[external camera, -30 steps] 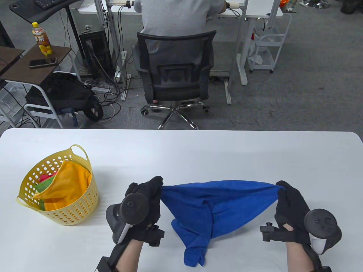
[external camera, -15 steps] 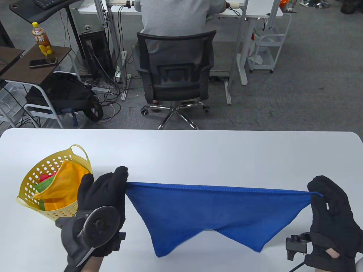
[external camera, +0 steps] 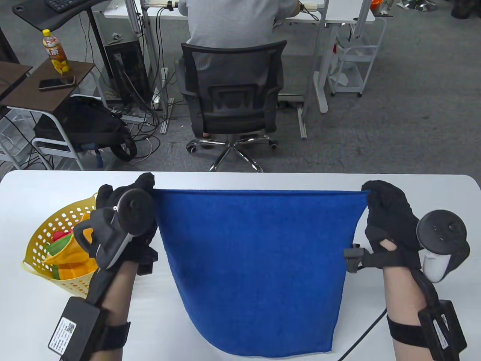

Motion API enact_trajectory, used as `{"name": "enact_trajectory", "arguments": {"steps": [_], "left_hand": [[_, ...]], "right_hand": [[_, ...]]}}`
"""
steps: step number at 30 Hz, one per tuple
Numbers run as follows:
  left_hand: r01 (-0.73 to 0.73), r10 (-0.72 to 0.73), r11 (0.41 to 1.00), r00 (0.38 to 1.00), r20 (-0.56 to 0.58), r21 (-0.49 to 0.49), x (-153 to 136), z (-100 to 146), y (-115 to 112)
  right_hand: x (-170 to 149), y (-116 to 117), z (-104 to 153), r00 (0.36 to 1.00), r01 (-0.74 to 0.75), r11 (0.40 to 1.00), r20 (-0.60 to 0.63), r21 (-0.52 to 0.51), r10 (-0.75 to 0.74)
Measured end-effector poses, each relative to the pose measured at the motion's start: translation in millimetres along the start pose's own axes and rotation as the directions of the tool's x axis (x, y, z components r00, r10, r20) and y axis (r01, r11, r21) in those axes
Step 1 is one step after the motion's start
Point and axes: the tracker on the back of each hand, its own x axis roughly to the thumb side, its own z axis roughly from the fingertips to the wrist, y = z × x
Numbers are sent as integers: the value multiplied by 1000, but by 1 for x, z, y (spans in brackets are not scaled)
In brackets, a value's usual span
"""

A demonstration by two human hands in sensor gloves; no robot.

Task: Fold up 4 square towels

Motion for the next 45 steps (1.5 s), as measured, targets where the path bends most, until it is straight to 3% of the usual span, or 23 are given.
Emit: {"name": "enact_trajectory", "arguments": {"steps": [3,5,8,10,14,17,22,25,28,32,36,41,45], "left_hand": [[-160,161,987,987,-18,33,-5,-15,12],[-234,232,968,972,25,86,-7,-15,31],[-295,281,949,951,128,113,-12,-1,45],[-292,274,952,946,172,91,-19,13,43],[-236,243,970,944,223,-57,-38,61,8],[-128,178,970,953,247,-204,-54,106,-38],[-63,173,901,959,223,-429,-76,172,-99],[-51,181,829,967,180,-557,-81,196,-115],[-3,138,822,971,195,-570,-84,207,-124],[37,85,833,977,195,-552,-81,201,-132],[101,-12,879,982,189,-466,-68,168,-145],[179,-123,895,979,160,-407,-54,115,-179],[209,-185,872,978,98,-442,-46,76,-218]], "right_hand": [[13,-3,-10,999,31,999,40,-35,-30],[24,-12,-8,993,73,996,93,-45,-69],[17,-20,4,987,97,995,134,-37,-91],[1,-22,15,987,74,997,143,-6,-73],[-51,-18,45,994,-39,990,105,134,25],[-98,-13,76,996,-90,959,36,269,83],[-149,-16,126,961,-240,843,-8,481,278],[-164,-21,148,948,-257,808,-27,530,319],[-177,-25,165,941,-238,782,-62,576,332],[-177,-20,161,932,-251,779,-73,574,354],[-175,3,134,908,-321,783,-63,533,414],[-176,45,85,874,-400,792,-68,461,480],[-186,90,42,818,-481,766,-98,426,567]]}}
